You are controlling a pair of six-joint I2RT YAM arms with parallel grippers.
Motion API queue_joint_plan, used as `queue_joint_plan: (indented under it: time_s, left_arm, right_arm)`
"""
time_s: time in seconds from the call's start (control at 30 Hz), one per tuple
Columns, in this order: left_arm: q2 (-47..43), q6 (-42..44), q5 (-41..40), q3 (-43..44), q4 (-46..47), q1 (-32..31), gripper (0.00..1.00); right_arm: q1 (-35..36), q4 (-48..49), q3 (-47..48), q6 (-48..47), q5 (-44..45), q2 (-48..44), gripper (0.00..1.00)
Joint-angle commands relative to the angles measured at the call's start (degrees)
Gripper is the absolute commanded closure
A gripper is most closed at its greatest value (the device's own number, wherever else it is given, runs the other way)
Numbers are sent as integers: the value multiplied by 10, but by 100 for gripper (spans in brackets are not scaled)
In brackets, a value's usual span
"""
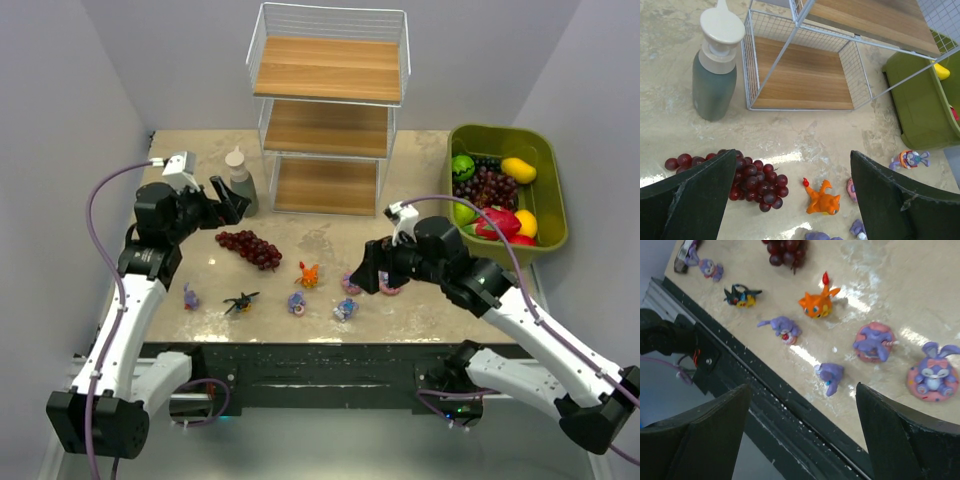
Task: Place and organize the plastic toys onto the shelf
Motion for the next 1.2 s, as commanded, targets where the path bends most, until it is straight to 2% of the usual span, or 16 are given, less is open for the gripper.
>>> queue_joint_plan:
  time_s: [0.0, 0.03, 0.23, 0.4, 0.53, 1.17]
  left_arm:
    - [14, -14, 41, -8, 38, 2, 0]
    - [15, -16, 43, -10, 41, 2, 1]
    - [15, -28, 44, -17, 55, 2, 1]
    - [12, -30, 43, -17, 53, 2, 1]
    - [10, -30, 40, -12, 48, 2, 1]
    - [0, -39, 37, -9, 51, 2, 0]
  right_arm:
    - [34, 16, -32, 27, -18, 3, 15]
    - [47, 18, -36, 28, -18, 8, 22]
    - [101, 48, -78, 36, 41, 40, 38]
    - [122, 104, -109, 25, 97, 61, 47]
    - [124, 135, -125, 1, 127, 70, 51]
    - [125, 257, -195, -25, 118, 120, 59]
